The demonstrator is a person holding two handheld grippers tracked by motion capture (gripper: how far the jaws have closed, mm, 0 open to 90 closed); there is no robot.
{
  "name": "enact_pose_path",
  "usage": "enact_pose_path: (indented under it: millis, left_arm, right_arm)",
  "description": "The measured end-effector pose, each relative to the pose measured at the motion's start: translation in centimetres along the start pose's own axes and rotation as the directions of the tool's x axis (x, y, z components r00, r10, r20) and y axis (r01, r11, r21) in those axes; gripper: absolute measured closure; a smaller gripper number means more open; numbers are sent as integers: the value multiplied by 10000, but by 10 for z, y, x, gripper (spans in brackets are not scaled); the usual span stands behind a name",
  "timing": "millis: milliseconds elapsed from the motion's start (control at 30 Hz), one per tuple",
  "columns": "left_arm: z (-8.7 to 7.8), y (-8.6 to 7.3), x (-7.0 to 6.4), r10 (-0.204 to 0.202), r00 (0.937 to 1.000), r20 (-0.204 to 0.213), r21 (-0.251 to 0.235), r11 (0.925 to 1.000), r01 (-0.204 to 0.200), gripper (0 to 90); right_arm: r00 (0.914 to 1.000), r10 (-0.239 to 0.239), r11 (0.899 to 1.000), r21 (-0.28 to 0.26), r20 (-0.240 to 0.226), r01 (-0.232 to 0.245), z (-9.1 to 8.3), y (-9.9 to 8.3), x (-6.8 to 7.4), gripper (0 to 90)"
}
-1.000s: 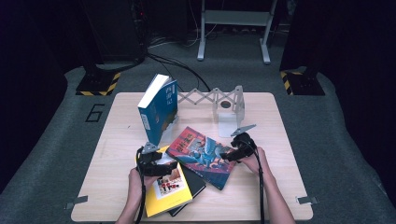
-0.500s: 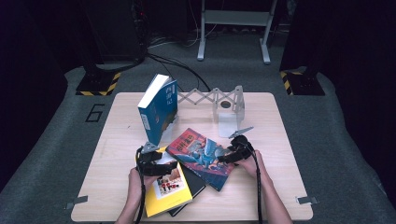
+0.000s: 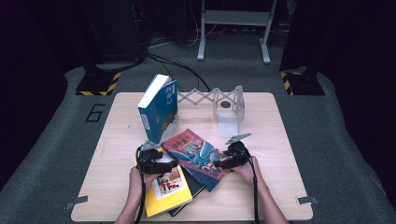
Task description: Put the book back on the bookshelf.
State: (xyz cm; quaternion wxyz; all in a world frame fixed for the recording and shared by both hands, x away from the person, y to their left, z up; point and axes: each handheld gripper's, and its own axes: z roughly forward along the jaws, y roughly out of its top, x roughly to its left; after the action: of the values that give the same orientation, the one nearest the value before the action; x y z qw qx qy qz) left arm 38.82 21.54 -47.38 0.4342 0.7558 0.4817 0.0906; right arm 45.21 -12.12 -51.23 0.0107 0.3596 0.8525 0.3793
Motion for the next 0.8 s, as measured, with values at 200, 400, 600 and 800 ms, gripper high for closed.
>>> enact_pose_path:
  millis: [200, 400, 600, 800]
  left_arm:
    - [2, 4, 3, -125, 9999, 80, 134, 9998, 124, 180]
    - [4, 7, 4, -227, 9997, 72, 79, 9997, 226, 174]
    - [4, 11, 7, -314, 9990, 307, 272, 9992, 306, 162]
    - [6, 14, 7, -375, 9979, 524, 276, 9990, 361, 152]
  right_arm:
    - [9998, -124, 9999, -68, 148, 125, -1, -3, 7, 278]
    - [9992, -276, 9995, -159, 293, 280, -2, -4, 13, 286]
    - [9993, -164, 9999, -12, 332, 164, -3, -4, 18, 289]
    - [9985, -373, 9993, 17, 397, 373, -3, -3, 18, 290]
